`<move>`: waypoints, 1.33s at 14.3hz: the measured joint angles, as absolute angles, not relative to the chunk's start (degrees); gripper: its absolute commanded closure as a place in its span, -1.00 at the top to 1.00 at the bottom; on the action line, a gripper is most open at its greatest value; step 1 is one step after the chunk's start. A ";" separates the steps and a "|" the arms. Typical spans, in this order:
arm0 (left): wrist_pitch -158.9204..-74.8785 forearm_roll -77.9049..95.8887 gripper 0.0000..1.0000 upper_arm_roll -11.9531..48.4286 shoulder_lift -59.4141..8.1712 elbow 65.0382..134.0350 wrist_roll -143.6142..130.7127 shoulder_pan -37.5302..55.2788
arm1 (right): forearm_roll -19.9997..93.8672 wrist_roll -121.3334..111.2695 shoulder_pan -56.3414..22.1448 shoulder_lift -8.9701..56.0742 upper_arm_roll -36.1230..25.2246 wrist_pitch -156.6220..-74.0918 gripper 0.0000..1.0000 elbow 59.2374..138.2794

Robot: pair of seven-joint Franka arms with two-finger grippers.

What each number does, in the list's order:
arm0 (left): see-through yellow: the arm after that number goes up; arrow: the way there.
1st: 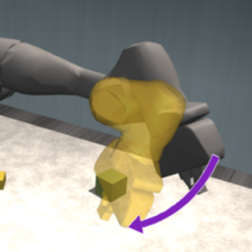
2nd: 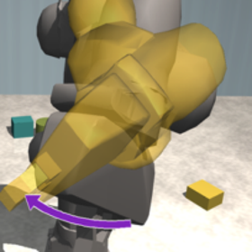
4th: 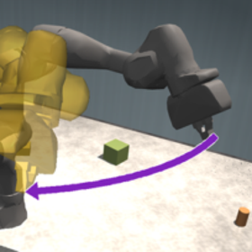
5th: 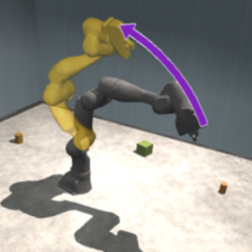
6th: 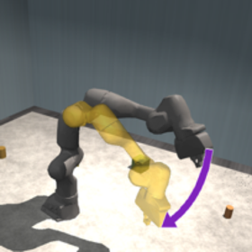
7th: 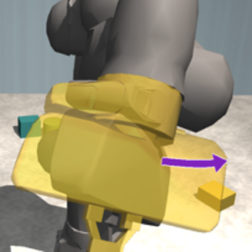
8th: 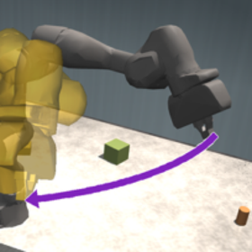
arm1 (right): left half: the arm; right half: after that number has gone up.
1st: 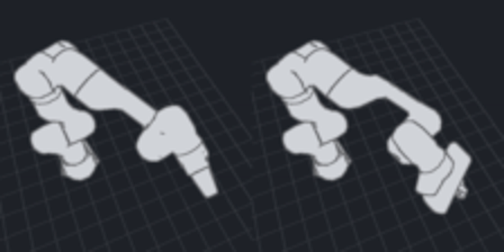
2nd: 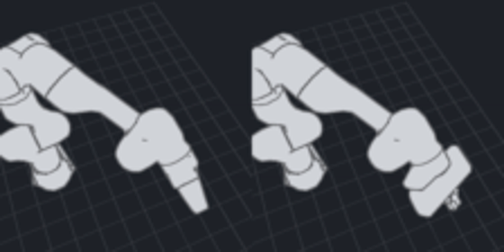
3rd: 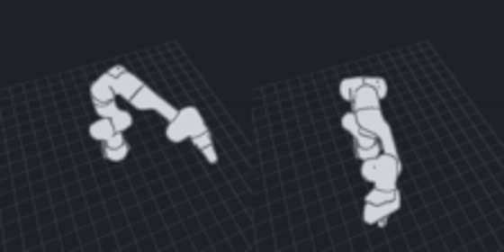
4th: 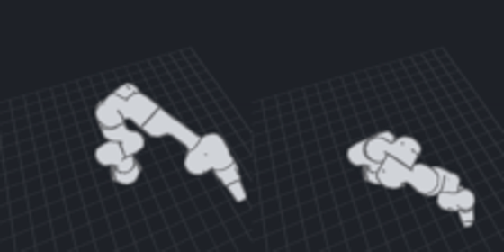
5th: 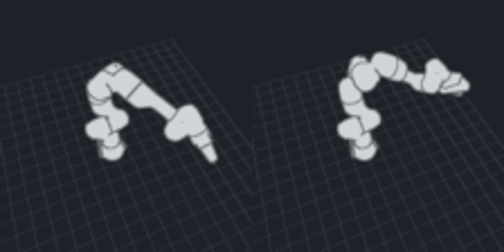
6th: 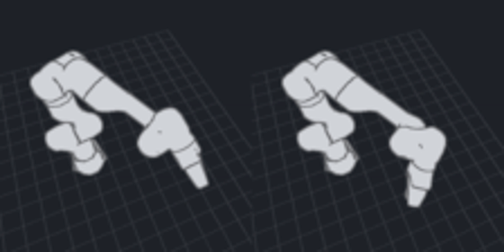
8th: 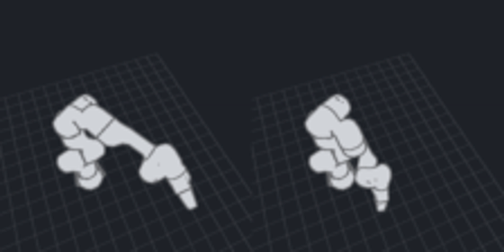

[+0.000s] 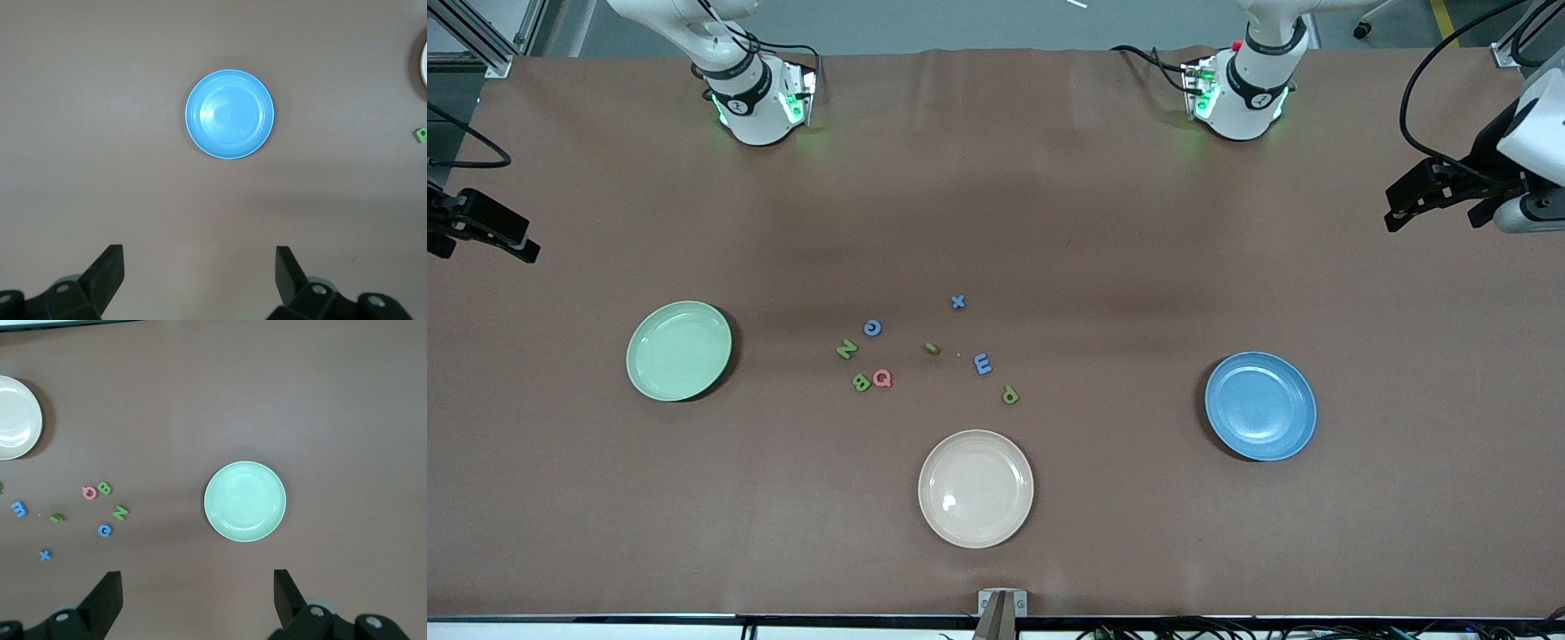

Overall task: Sort upper and lower case letters into plates
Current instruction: 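Raise both grippers from the rest pose toward the letters, then lower the right gripper to the pink Q while the left gripper reaches the green p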

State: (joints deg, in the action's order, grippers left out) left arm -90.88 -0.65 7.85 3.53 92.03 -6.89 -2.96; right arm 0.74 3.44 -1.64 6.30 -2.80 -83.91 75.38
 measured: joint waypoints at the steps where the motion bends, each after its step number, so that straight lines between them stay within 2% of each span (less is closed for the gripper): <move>1: -90.84 -0.65 1.00 7.84 3.47 92.03 -6.89 -2.96 | 0.74 3.44 -1.64 6.30 -2.79 -83.91 1.00 75.38; 10: -90.62 -0.65 1.00 8.04 2.53 91.72 -7.00 -2.52 | 0.77 3.39 -1.69 6.33 -2.74 -83.88 1.00 75.39; 14: -90.87 -1.19 1.00 9.95 -2.50 91.72 -12.58 1.45 | 0.88 5.24 -7.29 7.13 -2.27 -84.13 1.00 77.28; 16: -92.66 -1.63 1.00 10.69 -5.88 91.69 -18.11 4.77 | 0.87 8.97 -11.11 8.22 -2.12 -86.73 1.00 79.69; 19: -98.76 -1.79 1.00 10.86 -11.69 91.67 -27.61 10.30 | 0.86 12.06 -14.74 9.58 -2.10 -96.55 1.00 86.67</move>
State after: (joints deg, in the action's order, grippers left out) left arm -98.76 -1.79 10.86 -11.69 91.67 -27.61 10.30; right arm 0.86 12.06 -14.74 9.58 -2.10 -96.55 86.67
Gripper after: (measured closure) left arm 0.000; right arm 0.000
